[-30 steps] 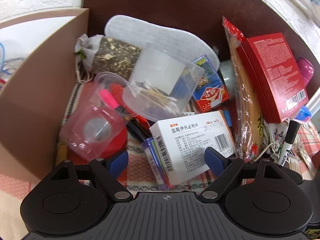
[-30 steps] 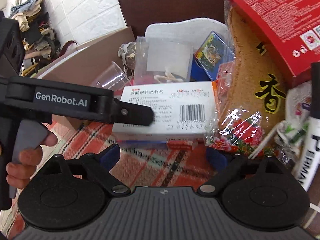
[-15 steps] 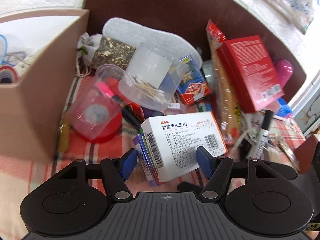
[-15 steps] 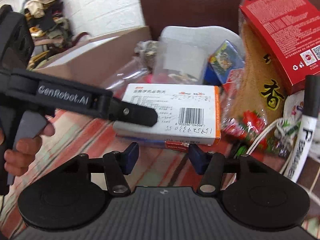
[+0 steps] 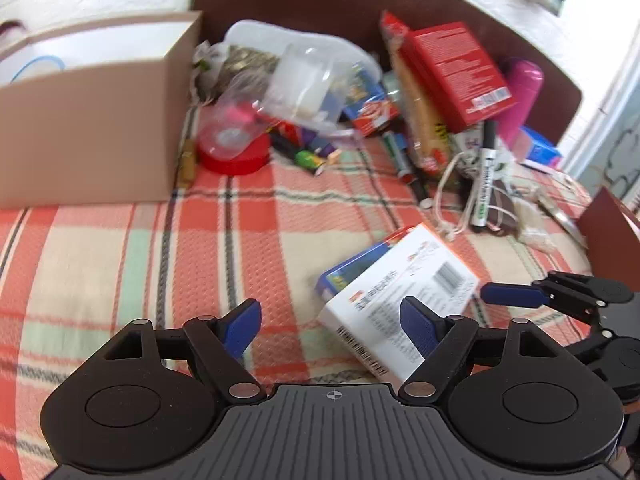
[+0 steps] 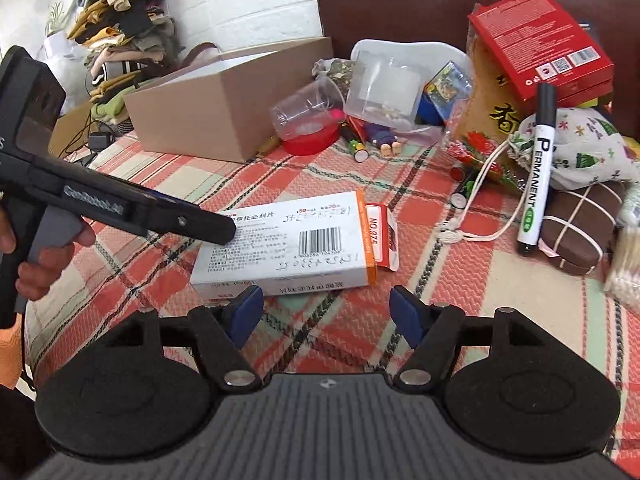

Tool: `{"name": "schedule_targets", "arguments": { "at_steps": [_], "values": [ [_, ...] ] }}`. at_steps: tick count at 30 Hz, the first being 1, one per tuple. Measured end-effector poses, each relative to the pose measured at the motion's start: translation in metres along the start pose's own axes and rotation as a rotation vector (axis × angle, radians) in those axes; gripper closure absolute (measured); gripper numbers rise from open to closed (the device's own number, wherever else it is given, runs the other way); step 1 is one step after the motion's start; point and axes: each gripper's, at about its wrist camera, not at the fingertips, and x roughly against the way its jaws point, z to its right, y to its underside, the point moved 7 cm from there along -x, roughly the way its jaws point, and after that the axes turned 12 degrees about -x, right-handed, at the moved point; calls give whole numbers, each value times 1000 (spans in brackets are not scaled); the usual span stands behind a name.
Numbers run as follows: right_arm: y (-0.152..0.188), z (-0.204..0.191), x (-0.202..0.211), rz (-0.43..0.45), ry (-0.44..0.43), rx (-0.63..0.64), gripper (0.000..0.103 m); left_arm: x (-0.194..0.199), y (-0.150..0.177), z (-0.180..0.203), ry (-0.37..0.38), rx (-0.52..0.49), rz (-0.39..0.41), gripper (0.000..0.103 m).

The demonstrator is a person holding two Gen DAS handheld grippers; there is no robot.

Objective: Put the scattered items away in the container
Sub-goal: 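Move both tools back to the table toward the white medicine box, then grasp the white medicine box with the left gripper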

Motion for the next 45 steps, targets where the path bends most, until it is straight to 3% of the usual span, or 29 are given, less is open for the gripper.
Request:
{"name": "schedule_targets", "arguments": {
  "at_steps": [6,19,21,22,24,25,26,29,30,31,33,35,39,45],
  "values": [
    [-9,1,0,35,43,-22,29,7,-3,27,67,-127,32,14],
    [-18,25,7,73,114,-87,24,-19,-11,58,43,-306,25,10],
    [-16,29,8,65,126,-100,24,-22,-9,61,17,-345,27,18],
    [-15,31,8,63,130,-103,24,-20,-8,63,10,-370,36,36],
    [-13,34,8,59,132,-108,23,-11,-5,61,37,-348,40,53],
    [-13,34,8,57,130,-109,23,-7,-4,59,47,-324,38,71],
    [-13,34,7,55,129,-109,23,-4,-2,54,38,-301,35,79],
    [-14,32,5,52,114,-108,23,2,5,32,4,-219,32,80],
    [-14,31,4,49,107,-107,23,4,7,25,3,-185,32,76],
    [-14,30,2,46,103,-107,23,6,8,20,2,-158,32,62],
    [-14,28,0,41,99,-105,23,10,7,15,8,-136,42,47],
    [-14,26,0,38,95,-105,22,14,3,16,21,-137,64,18],
    [-13,24,0,35,96,-106,22,15,-8,36,61,-224,106,13],
    [-10,27,2,28,104,-106,21,-15,-7,53,46,-321,31,12]
  ]
}}
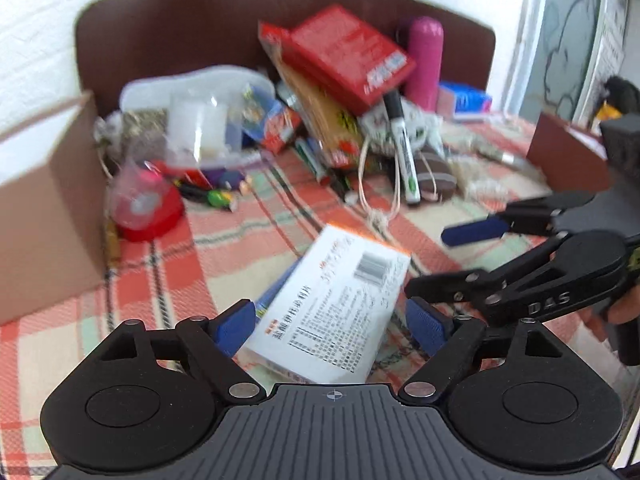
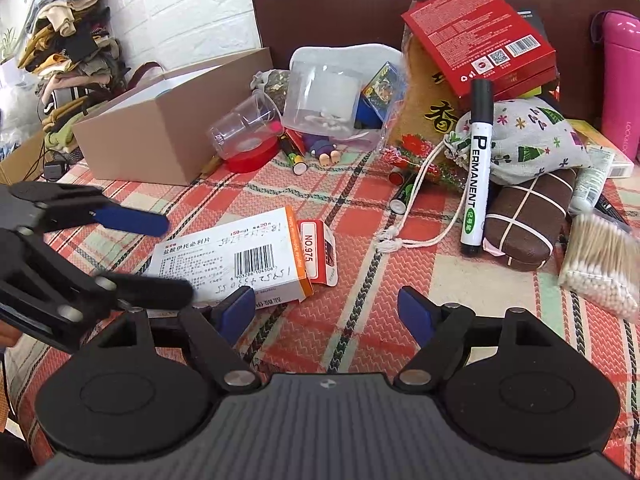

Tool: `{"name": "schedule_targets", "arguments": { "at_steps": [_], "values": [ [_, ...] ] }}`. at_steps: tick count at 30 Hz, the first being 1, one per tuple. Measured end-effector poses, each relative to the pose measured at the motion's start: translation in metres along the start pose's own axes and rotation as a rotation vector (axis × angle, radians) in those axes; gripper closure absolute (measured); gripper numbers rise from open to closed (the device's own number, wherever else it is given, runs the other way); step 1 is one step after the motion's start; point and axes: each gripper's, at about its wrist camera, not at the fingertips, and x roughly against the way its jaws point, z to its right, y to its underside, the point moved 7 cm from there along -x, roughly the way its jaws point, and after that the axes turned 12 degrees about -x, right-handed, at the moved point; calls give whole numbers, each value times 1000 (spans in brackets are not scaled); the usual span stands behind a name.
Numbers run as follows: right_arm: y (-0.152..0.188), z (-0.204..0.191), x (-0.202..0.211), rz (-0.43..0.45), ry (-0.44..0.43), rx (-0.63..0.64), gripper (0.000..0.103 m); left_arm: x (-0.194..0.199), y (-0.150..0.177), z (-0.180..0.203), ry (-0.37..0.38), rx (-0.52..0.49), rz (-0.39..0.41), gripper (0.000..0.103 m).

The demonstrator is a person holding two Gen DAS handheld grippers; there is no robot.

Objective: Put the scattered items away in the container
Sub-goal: 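Grasp the white medicine box with the left gripper, then hold the medicine box with the left gripper while the right gripper grasps the playing card box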

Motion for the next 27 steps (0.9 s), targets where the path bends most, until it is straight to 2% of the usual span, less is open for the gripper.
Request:
{"name": "schedule_targets", "arguments": {
  "at_steps": [1,3,5,15,20,25,27],
  "values": [
    [1,1,0,-2,1,-1,21,-4,1,2,-2,-9,-10,13],
    [2,3,0,-8,5,-3,21,-12,7,3,5,-11,-43,26],
    [2,3,-1,-13,6,1,21,-12,13,2,3,-2,-49,33],
    [-2,-17,-13,-44,-52,114,20,43,53,-42,-101,253,-23,34],
    [-2,-32,-30,-72,-89,121,20,41,63,-53,-115,313,-40,34],
    [9,-51,-21,-104,-177,158,20,35,68,-57,-145,319,-67,34],
    [10,-53,-16,-92,-157,196,20,38,73,-64,-170,355,-69,34]
  ]
}}
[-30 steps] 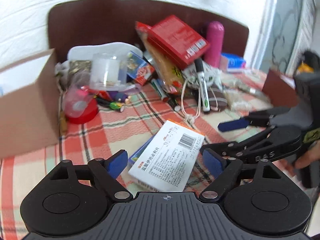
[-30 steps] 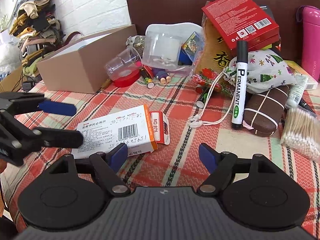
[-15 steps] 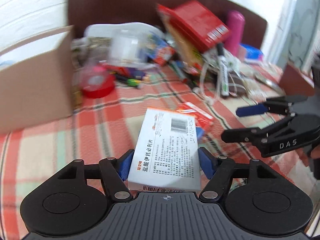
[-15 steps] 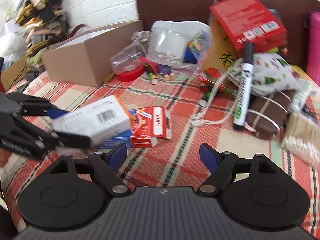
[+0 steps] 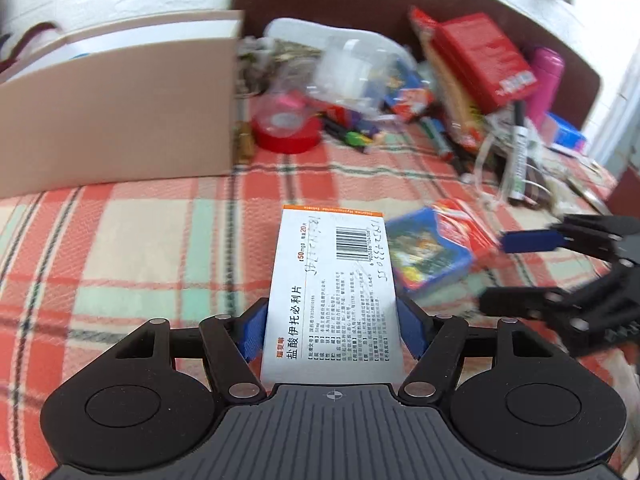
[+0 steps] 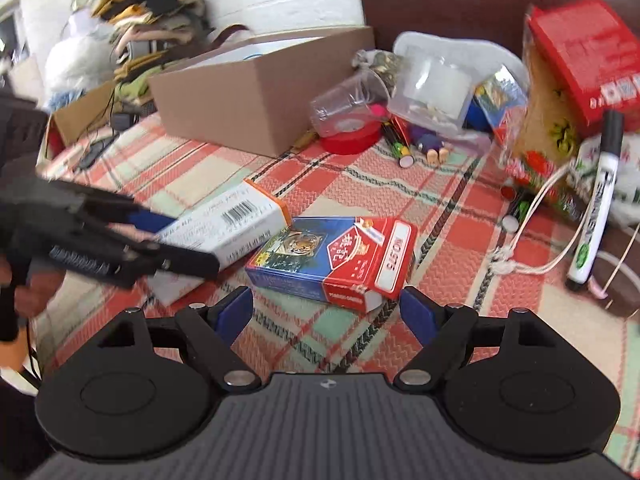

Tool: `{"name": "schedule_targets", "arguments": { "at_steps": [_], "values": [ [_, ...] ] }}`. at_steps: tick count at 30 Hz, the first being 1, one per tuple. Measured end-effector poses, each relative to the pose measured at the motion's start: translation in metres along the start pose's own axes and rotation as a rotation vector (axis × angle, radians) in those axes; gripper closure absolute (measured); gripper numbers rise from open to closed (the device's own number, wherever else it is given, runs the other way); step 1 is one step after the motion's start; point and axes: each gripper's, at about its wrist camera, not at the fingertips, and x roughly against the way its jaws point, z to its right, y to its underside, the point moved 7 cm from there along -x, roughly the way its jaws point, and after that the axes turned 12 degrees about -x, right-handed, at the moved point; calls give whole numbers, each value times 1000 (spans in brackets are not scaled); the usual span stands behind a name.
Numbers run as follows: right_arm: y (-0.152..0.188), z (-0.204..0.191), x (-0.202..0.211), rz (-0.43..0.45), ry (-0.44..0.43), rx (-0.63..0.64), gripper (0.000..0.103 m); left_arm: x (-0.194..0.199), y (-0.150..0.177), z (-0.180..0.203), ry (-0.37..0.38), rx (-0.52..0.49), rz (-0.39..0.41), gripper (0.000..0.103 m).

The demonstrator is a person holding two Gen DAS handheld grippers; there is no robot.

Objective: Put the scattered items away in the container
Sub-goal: 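Hold the medicine box with the left gripper while the right gripper grasps the playing card box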

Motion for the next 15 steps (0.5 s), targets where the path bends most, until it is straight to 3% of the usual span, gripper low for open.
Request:
{"name": "schedule_targets", "arguments": {
  "at_steps": [6,10,15],
  "values": [
    [-6,-4,-3,-13,44,179,7,6,10,-16,6,49,-17,34],
    [-15,-8,-28,-52,-20,309,5,6,11,-2,43,5,-19,34],
    [-27,-1,-58,-75,-54,342,3,2,14,1,48,5,-29,30]
  ]
}}
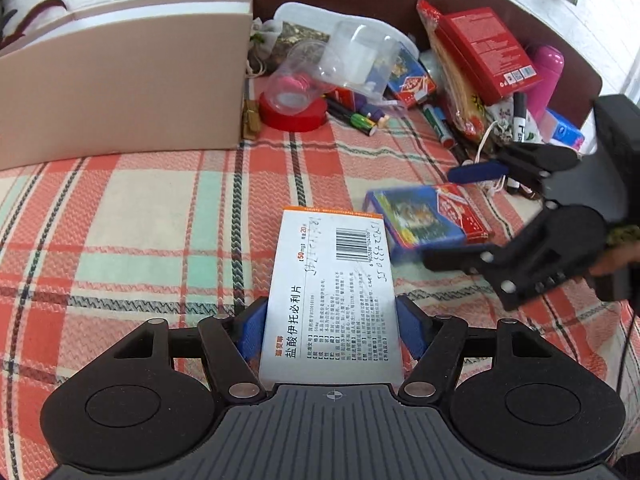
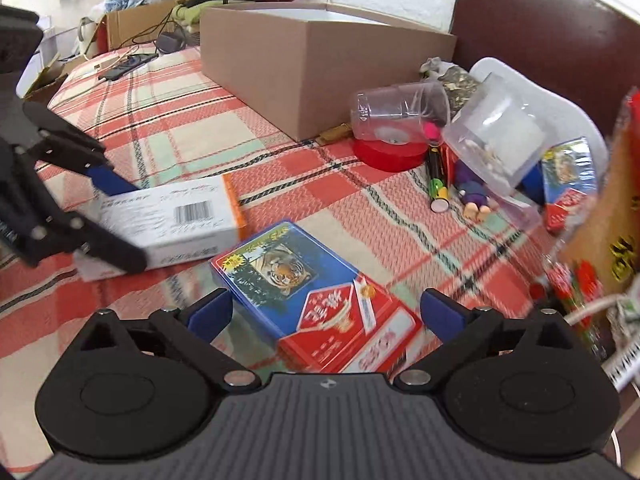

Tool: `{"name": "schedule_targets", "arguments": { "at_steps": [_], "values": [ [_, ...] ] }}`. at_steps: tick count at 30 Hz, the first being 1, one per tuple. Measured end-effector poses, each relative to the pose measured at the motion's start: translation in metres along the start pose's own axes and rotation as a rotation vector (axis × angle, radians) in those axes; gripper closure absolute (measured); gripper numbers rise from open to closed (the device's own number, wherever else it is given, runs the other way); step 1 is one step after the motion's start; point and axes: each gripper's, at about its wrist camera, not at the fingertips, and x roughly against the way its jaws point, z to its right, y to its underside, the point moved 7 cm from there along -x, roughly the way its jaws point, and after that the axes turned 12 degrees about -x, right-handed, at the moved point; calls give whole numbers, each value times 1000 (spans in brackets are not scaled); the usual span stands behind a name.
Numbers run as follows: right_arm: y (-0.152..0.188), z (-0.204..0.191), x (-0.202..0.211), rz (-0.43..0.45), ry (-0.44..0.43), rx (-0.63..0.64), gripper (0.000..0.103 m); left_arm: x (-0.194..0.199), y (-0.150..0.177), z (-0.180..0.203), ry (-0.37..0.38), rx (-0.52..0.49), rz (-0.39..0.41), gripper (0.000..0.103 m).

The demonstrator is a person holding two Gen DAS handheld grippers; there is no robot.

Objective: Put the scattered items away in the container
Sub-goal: 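Hold the medicine box with the left gripper while the right gripper grasps the playing card box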

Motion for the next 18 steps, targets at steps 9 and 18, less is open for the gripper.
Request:
{"name": "schedule_targets", "arguments": {
  "at_steps": [9,18],
  "values": [
    [15,-18,15,-71,10,-118,23,-4,-2,-1,-8,9,3,24],
    [20,-32,13,-53,54,-168,22,-12,-5,8,-59,-42,7,24]
  ]
}}
